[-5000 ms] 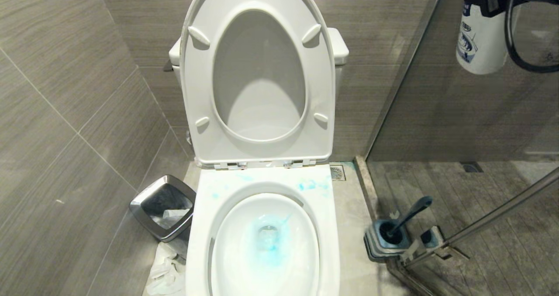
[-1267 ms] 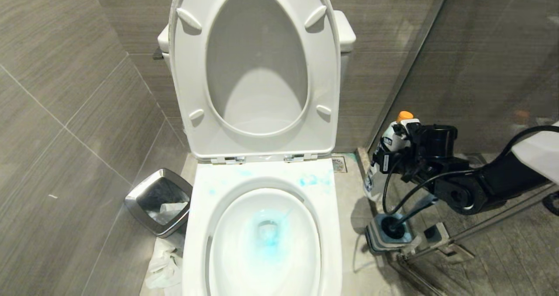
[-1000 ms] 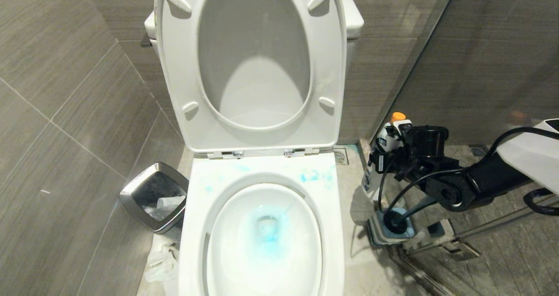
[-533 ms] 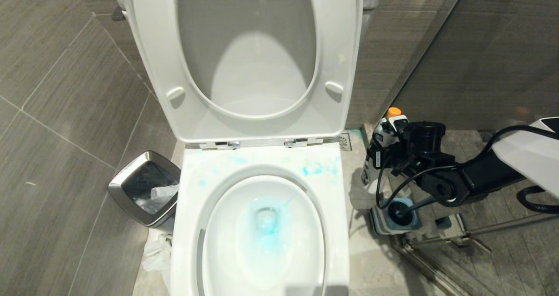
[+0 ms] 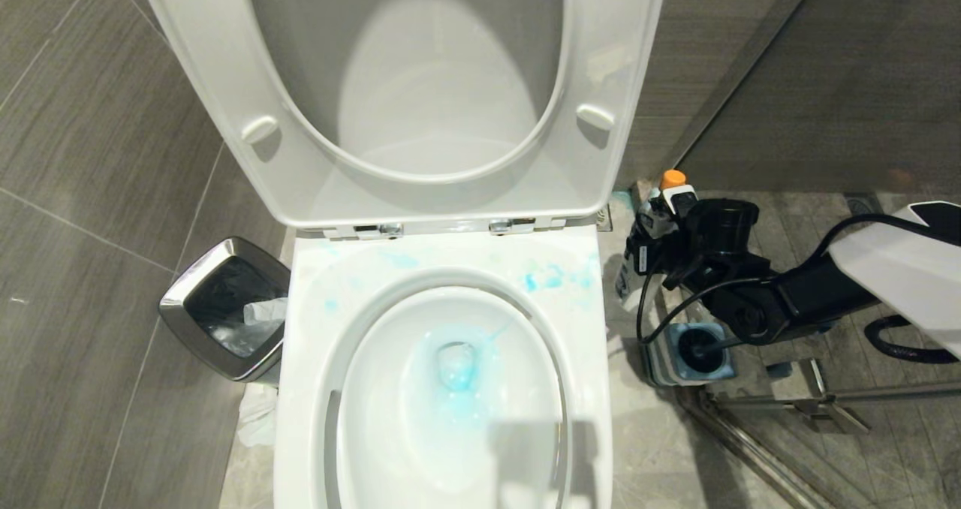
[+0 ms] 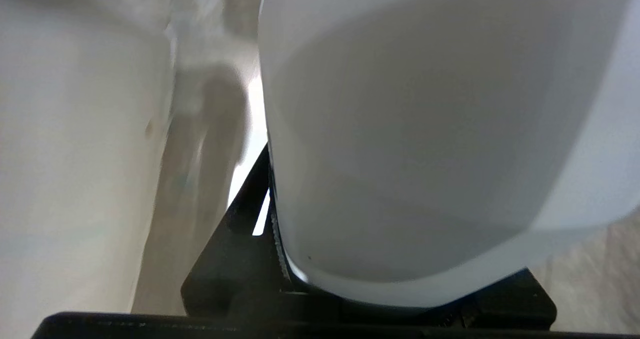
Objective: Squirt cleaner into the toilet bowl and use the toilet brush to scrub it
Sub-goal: Place the cleaning agent on the floor
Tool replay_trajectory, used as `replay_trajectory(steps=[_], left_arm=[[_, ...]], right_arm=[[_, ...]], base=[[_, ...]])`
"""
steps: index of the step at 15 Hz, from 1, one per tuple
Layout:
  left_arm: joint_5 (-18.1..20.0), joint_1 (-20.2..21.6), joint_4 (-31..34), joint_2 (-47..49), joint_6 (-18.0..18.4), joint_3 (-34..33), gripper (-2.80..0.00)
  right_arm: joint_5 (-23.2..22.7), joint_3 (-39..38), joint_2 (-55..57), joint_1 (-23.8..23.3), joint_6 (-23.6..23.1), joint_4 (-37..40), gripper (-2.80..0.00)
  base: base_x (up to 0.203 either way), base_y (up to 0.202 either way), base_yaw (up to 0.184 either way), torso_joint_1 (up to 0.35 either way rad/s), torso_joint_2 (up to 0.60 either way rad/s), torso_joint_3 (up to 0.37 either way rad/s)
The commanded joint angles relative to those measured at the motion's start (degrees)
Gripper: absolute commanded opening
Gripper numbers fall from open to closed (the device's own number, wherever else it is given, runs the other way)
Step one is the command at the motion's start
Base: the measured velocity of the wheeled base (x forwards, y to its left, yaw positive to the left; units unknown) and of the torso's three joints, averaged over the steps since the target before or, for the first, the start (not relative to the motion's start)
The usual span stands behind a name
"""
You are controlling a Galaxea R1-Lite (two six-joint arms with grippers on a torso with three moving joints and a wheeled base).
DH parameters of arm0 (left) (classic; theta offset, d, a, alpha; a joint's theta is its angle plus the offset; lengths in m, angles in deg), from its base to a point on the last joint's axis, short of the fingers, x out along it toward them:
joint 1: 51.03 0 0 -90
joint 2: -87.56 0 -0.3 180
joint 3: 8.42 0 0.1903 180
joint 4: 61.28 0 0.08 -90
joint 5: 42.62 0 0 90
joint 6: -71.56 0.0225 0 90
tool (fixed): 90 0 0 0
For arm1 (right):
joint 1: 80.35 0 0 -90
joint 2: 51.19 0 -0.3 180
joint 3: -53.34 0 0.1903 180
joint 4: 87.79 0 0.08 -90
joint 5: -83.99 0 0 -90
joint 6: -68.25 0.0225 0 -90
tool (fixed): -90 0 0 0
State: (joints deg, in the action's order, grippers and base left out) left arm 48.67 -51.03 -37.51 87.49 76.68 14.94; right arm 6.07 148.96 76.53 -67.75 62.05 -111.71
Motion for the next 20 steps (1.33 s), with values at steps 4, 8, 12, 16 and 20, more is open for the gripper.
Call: replay_trajectory(steps=[4, 8, 12, 16, 20], left_arm=[[0.0, 0.0, 0.0, 0.1, 0.1, -0.1, -2.80], [0.0, 0.0, 0.0, 0.1, 0.1, -0.1, -2.80], [0.0, 0.0, 0.0, 0.1, 0.1, -0.1, -2.80], [0.0, 0.0, 0.0, 0.1, 0.0, -0.1, -2.80], [0.0, 0.0, 0.1, 0.1, 0.0, 0.0, -2.80]], right_arm=[[2.4, 4.7, 7.2, 1.2, -0.7, -9.7, -2.80], [3.4, 9.1, 8.3, 2.2, -0.8, -9.8, -2.80], [3.4, 14.6, 9.8, 2.3, -1.7, -9.8, -2.80], [3.3, 17.0, 10.2, 2.3, -2.4, -9.7, -2.80], [3.3, 18.2, 10.3, 2.4, -2.4, -9.5, -2.80]], base=[[0.000, 0.000, 0.000, 0.001, 0.00, -0.198], [0.000, 0.000, 0.000, 0.002, 0.00, -0.199], [0.000, 0.000, 0.000, 0.004, 0.00, -0.195], [0.000, 0.000, 0.000, -0.001, 0.00, -0.192], [0.000, 0.000, 0.000, 0.002, 0.00, -0.064]])
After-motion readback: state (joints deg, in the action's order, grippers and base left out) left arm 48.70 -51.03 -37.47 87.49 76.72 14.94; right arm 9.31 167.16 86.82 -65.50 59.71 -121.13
